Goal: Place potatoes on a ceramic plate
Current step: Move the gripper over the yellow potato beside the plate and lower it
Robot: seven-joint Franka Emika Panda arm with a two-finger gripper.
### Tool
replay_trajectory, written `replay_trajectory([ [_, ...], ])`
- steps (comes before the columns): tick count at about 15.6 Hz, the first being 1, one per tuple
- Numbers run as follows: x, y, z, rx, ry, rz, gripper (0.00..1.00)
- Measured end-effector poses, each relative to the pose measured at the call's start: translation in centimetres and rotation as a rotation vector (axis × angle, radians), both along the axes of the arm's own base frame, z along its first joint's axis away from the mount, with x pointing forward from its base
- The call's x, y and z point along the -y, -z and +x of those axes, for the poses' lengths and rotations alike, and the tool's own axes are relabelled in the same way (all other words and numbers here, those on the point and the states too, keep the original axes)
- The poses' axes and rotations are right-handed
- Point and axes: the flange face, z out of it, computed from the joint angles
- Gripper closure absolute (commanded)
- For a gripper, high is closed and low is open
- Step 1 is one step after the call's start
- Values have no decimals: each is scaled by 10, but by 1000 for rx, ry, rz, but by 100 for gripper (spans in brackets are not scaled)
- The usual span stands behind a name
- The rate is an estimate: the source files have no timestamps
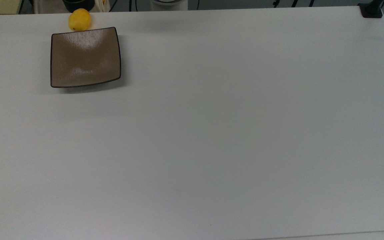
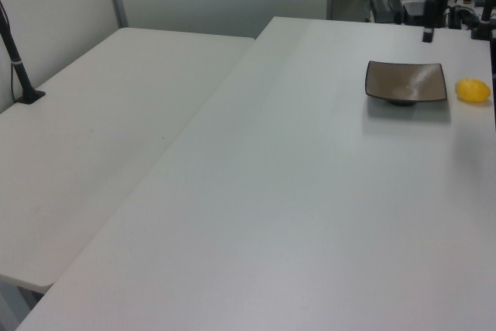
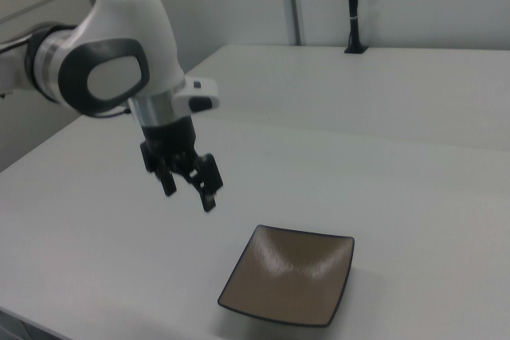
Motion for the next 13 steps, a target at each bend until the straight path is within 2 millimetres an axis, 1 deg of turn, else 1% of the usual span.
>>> replay_trajectory([
  [2, 25, 17, -19, -21, 0, -21, 0],
  [3, 45, 32, -28, -29, 15, -34, 0],
  [5, 74, 54, -39, -34, 46, -57, 0],
  [6, 95, 71, -47, -28, 69, -68, 0],
  [7, 106, 81, -52, -23, 75, -76, 0],
  [10, 128, 106, -63, -40, 83, -105, 0],
  [13, 147, 114, -72, -62, 87, -110, 0],
])
